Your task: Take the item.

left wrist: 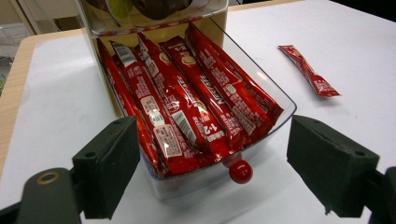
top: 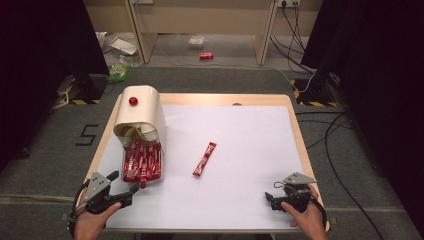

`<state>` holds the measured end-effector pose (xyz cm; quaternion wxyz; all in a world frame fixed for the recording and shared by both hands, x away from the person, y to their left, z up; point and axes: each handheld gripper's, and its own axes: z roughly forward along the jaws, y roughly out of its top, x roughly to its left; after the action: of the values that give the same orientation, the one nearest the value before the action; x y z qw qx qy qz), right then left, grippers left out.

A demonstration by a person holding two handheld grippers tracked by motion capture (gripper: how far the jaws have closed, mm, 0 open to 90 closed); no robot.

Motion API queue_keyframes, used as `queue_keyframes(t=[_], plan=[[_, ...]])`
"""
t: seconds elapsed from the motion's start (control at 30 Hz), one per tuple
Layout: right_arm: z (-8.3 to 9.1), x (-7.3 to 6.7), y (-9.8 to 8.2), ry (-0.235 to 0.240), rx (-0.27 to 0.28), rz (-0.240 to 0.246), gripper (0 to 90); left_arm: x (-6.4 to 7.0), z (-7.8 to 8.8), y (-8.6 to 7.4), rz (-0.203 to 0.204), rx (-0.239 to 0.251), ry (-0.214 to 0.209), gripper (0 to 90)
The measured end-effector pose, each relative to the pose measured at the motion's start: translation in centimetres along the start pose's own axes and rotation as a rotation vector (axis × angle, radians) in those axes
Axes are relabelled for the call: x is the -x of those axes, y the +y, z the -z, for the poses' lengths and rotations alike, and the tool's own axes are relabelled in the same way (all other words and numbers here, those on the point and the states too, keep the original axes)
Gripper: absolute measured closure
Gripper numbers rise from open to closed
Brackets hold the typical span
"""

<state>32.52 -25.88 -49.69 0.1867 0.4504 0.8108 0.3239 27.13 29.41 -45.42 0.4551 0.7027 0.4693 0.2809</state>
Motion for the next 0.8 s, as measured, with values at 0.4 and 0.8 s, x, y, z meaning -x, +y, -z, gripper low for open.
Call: queue_keyframes(t=[0.4,0.8], plan=[[0.0,0.0,0.0,0.001,-0.001,-0.001,0.2,-0.2,0.0,-1.3,-0.028,-0.016,0.023,17.1],[0.0,0.0,0.0,-0.002,0.001,0.003,0.4,-0.8,-0.2,-2.9,-0.031,-0.019,0.042,17.1]])
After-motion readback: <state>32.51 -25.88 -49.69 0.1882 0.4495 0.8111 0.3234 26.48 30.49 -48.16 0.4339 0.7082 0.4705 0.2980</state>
